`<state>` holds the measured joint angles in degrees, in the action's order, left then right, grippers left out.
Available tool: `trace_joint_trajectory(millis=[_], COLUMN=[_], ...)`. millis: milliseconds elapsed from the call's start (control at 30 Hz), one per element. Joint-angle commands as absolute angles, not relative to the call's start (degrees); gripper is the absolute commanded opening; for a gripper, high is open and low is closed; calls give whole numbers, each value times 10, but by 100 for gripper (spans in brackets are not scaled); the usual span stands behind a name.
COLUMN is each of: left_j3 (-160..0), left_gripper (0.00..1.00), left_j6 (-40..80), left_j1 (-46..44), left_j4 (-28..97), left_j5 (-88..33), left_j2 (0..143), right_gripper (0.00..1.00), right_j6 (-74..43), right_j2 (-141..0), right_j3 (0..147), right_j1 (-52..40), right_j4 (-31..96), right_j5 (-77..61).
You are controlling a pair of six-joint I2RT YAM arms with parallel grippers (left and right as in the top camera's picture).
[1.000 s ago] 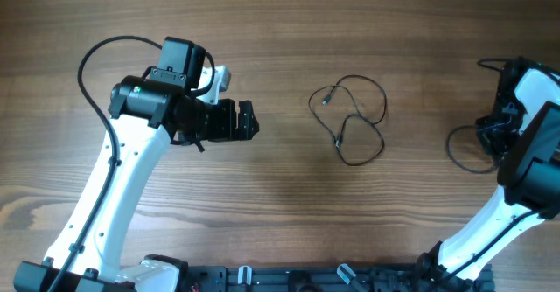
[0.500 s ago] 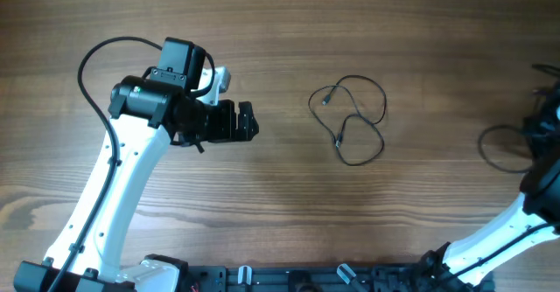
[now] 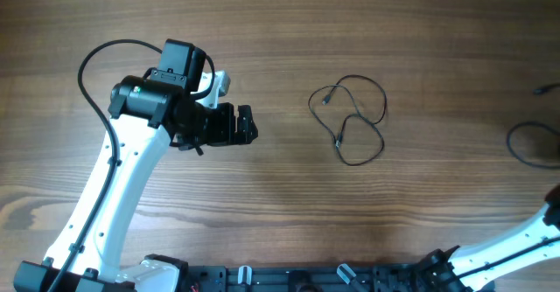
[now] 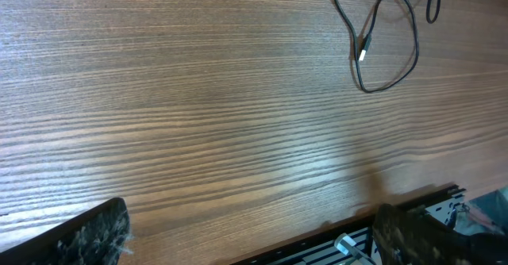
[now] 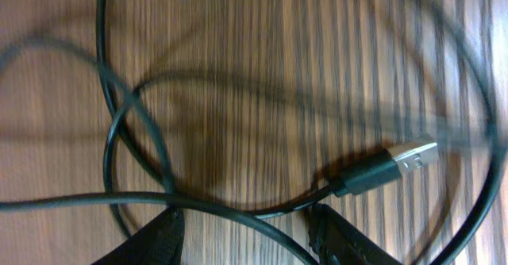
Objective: Untangle cables
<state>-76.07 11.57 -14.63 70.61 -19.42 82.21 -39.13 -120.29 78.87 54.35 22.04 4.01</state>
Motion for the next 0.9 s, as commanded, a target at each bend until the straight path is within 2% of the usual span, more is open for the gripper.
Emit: trace_joint_trajectory(millis=[0,67,133,233,300,400,567,700,800,867], left_j3=[-761,-761,-761,-761,-761,-761,-761,-761,-761,-761], left_gripper=[100,100,100,100,100,100,100,100,100,97], left_j6=[107,109,109,109,109,109,106,106,107,109], left_j1=[-148,-148,-148,-148,-148,-148,-148,-148,-148,-148], left_j4=[708,708,709,708,708,708,707,708,698,685], left_j5=[-199,-199,-199,-199,-199,-199,-199,-199,-199,-187], left_j2=[814,814,814,814,814,814,814,814,814,814], right_gripper=[63,75,80,100,100,100,100,100,100,100], right_j6=[-392,-392,-392,-404,-423,-430,-527,-531,-515,-449], right_j2=[-1234,-1232,-1227,-1204,-1175,-1106,-989,-945,-943,-943], right_j3=[780,781,781,781,781,781,781,781,778,769], right_j1=[590,607,608,594,581,564,562,561,553,536], right_j4=[183,167,171,180,204,269,408,471,538,544], right_j5=[-148,-201,-201,-209,-169,-31,107,84,-20,-93])
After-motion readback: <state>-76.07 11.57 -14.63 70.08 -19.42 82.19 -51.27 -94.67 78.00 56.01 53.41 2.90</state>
